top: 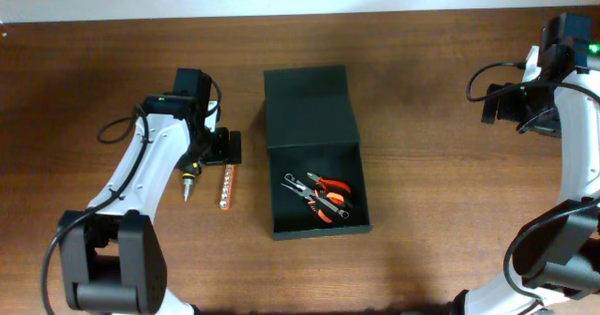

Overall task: Pack container
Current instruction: 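Move the left gripper over the orange socket rail, then lower the left gripper onto the socket rail's end and close it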

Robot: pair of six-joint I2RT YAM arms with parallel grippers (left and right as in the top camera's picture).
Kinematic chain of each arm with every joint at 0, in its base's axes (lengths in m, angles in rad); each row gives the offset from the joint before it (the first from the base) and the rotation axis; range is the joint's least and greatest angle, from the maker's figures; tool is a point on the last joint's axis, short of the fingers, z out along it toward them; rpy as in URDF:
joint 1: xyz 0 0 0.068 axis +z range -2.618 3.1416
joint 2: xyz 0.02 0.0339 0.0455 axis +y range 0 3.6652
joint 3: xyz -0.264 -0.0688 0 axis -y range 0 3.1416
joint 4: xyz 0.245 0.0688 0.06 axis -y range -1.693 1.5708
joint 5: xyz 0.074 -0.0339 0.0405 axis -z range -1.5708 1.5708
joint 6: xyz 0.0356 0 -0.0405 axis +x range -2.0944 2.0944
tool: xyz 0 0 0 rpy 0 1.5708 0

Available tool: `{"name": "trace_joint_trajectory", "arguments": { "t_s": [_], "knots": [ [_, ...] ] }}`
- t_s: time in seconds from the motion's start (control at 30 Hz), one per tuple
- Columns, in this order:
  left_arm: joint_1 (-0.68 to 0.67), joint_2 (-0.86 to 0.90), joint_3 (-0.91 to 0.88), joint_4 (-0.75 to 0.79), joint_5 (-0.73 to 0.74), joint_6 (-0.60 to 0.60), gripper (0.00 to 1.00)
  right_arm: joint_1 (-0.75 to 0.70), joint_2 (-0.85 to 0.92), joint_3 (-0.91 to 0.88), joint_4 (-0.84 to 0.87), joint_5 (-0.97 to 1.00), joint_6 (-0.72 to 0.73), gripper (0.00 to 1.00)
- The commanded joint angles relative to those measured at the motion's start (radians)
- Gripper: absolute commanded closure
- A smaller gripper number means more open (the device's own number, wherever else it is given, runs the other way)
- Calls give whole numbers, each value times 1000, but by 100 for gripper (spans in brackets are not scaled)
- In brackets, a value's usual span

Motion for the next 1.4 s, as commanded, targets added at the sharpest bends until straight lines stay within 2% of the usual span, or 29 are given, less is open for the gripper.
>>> {"name": "trace_joint_trajectory", "arguments": {
  "t_s": [0.0, 0.07, 0.17, 0.43, 0.63, 0.8, 1.03, 1.37],
  "knots": [
    [0, 5, 11, -12, 0, -19, 1, -2, -2, 0, 3, 1, 12, 1],
    [0, 5, 8, -13, 13, -9, 1, -2, -2, 0, 3, 1, 12, 1],
    [0, 16, 4, -11, 26, 91, 1, -2, -2, 0, 3, 1, 12, 1],
    [0, 84, 4, -5, 18, 79, 1, -2, -2, 0, 3, 1, 12, 1],
    [0, 101, 4, 43, 103, 78, 1, -2, -2, 0, 3, 1, 12, 1],
    [0, 103, 4, 58, 101, 78, 1, -2, -2, 0, 3, 1, 12, 1],
    [-21, 104, 4, 57, -8, 73, 1, -2, -2, 0, 3, 1, 12, 1],
    [-96, 197, 4, 57, -14, 31, 1, -2, -2, 0, 3, 1, 12, 1]
  ]
}}
